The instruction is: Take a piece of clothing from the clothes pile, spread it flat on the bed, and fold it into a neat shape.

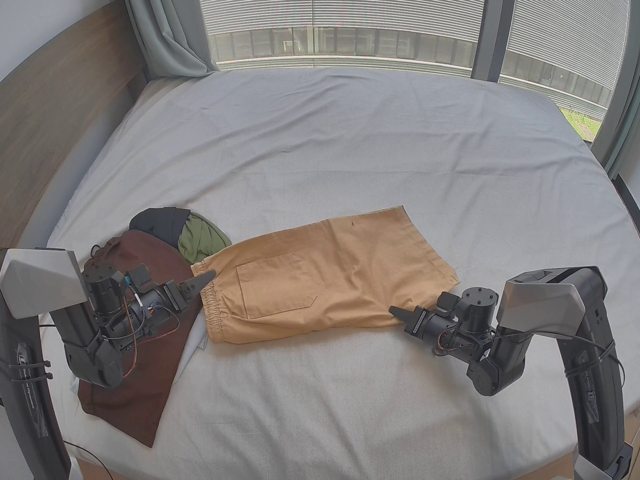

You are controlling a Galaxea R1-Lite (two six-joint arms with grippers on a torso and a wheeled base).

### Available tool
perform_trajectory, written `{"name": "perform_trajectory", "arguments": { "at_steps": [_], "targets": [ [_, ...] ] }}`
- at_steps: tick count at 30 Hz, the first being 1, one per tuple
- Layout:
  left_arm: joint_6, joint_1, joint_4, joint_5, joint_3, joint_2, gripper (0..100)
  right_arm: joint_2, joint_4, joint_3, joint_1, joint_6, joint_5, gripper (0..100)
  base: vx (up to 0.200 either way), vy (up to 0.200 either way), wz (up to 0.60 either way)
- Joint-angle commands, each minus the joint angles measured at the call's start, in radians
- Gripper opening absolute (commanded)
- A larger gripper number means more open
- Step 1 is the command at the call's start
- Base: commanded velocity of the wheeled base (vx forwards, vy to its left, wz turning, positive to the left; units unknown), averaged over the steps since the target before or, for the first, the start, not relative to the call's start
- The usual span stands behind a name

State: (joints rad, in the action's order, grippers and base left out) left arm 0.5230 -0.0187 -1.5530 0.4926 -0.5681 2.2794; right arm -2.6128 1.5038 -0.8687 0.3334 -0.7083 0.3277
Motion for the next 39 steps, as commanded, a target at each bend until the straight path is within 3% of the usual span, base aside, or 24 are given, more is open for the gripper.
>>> {"name": "perform_trajectory", "arguments": {
  "at_steps": [1, 15, 24, 39],
  "targets": [
    [-0.003, 0.0, -0.002, 0.001, 0.008, -0.008, 100, 0.065, 0.009, 0.083, 0.003, 0.013, 0.001, 0, 0.0, 0.0, 0.0],
    [-0.015, -0.006, -0.001, 0.006, 0.03, -0.014, 100, 0.166, 0.036, 0.32, 0.007, 0.061, -0.002, 0, 0.0, 0.0, 0.0],
    [-0.067, -0.012, -0.001, 0.014, 0.04, -0.011, 100, 0.214, 0.036, 0.488, 0.038, 0.138, -0.101, 0, 0.0, 0.0, 0.0],
    [-0.066, -0.004, -0.001, 0.017, 0.037, -0.029, 100, 0.207, 0.036, 0.582, 0.049, 0.19, -0.107, 0, 0.0, 0.0, 0.0]
  ]
}}
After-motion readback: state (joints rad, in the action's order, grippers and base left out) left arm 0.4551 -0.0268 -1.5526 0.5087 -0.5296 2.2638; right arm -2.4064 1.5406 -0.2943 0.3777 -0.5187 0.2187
